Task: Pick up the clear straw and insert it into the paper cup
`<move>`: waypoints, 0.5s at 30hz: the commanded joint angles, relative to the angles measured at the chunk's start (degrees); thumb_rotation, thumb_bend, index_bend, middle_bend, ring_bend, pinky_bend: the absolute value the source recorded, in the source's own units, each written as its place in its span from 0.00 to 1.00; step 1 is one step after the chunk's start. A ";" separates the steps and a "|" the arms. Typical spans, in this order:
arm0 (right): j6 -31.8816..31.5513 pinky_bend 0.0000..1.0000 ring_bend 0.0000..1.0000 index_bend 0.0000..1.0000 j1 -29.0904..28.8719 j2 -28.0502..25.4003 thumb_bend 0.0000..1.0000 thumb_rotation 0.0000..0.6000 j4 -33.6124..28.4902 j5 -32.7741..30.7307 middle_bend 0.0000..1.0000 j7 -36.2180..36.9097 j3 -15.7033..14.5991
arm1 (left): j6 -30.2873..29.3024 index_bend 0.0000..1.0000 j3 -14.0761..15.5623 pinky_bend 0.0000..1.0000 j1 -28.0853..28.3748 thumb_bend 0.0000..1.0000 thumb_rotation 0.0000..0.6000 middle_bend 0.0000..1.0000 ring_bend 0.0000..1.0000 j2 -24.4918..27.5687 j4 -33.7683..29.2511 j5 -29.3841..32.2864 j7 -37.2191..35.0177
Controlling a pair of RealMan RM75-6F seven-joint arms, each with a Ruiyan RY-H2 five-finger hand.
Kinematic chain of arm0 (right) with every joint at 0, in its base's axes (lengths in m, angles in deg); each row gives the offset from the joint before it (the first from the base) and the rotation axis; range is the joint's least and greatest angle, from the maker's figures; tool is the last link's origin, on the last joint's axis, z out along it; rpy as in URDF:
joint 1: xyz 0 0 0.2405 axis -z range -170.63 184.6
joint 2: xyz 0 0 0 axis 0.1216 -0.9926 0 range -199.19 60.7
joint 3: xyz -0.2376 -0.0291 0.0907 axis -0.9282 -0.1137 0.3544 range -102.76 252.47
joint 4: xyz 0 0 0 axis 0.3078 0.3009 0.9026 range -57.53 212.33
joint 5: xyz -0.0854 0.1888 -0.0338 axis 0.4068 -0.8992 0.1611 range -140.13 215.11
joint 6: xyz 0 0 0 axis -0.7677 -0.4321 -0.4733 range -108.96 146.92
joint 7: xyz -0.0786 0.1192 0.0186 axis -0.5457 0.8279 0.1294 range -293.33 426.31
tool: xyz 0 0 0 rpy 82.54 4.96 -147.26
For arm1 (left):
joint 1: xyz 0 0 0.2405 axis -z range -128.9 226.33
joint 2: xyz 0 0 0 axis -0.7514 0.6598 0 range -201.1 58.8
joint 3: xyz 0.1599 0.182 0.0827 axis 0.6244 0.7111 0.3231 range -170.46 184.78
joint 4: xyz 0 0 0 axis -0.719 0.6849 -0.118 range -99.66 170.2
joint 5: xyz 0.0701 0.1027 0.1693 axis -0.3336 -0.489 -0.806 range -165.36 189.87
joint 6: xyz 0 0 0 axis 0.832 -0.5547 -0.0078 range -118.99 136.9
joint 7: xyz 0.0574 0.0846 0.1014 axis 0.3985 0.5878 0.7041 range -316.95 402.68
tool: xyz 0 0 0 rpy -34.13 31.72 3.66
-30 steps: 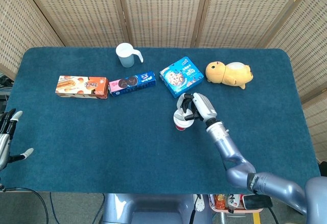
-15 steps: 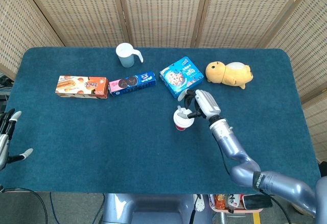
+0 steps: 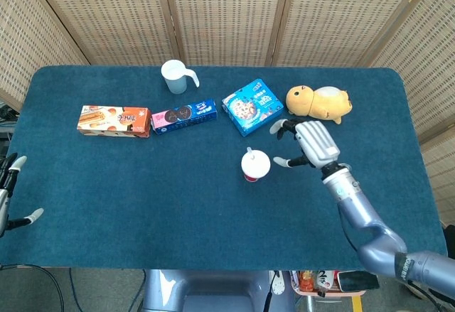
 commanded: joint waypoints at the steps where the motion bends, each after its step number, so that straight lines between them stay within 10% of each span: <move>1: -8.41 0.27 0.18 0.34 6.38 -7.82 0.16 1.00 -2.15 10.96 0.30 -2.39 -5.73 | -0.58 0.00 0.35 0.00 -0.37 0.09 1.00 0.00 0.00 -0.01 0.02 -0.61 -0.31; 5: -11.04 0.01 0.00 0.14 9.99 -12.41 0.03 1.00 -3.74 13.79 0.02 -6.60 -9.07 | -1.31 0.00 0.64 0.00 -0.78 0.09 1.00 0.00 0.00 -0.13 0.04 -1.24 -0.36; 15: -25.38 0.00 0.00 0.00 24.94 -12.54 0.00 1.00 -4.88 15.35 0.00 -14.97 -17.03 | -4.28 0.00 1.43 0.00 -2.14 0.09 1.00 0.00 0.00 -1.58 1.36 -3.52 0.61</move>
